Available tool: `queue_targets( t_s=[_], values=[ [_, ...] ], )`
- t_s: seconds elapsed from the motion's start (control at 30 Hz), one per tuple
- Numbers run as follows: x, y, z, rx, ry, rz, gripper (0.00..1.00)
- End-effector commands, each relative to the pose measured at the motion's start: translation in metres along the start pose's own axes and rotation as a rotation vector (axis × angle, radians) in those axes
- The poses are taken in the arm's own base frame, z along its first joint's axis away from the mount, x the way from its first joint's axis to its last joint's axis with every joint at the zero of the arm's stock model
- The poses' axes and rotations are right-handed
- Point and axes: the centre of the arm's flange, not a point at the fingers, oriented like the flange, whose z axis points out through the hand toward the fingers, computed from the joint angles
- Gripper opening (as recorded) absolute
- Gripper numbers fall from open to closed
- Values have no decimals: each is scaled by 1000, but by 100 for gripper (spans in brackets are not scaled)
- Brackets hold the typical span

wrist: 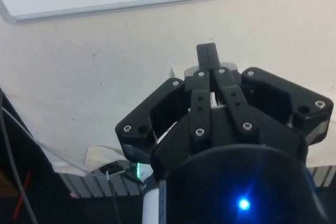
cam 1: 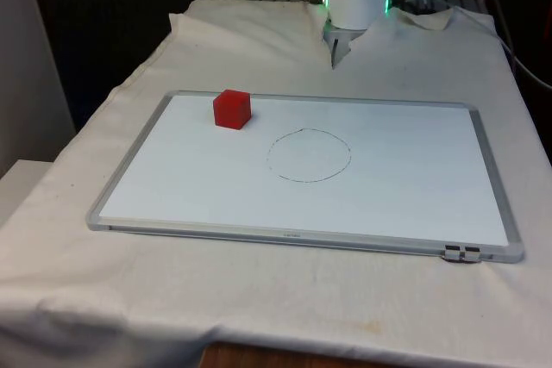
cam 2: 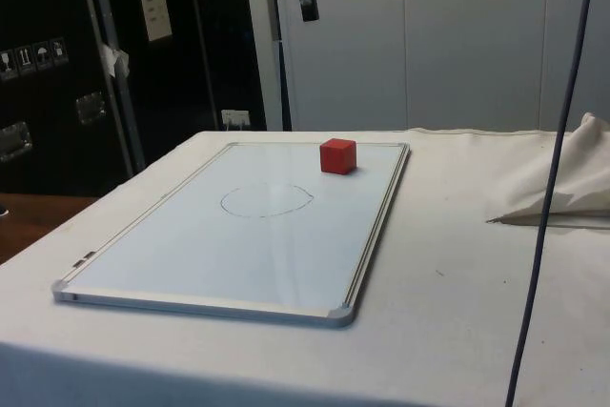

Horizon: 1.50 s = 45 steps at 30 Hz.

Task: Push the cube into the marked area.

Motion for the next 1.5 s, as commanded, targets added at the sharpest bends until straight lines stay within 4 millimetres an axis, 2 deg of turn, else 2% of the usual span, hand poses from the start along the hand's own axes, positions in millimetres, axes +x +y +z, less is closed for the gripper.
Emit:
queue_targets(
  t_s=[0.0, 0.1, 0.3, 0.63, 1.03, 1.17, 1.2, 1.43, 1.47],
  values=[
    [-1, 3, 1, -1, 0, 0, 0],
    [-6, 15, 5, -13, 20, 0, 0],
    [-5, 25, 20, -26, 50, 24, 0],
    [-3, 31, 37, -31, 77, 53, 0],
    [-3, 52, 74, -59, 131, 116, 0],
    [-4, 55, 79, -64, 128, 121, 0],
    [-5, 60, 87, -68, 148, 138, 0],
    [-8, 74, 109, -84, 169, 172, 0],
    [-7, 71, 104, -84, 155, 163, 0]
  ],
)
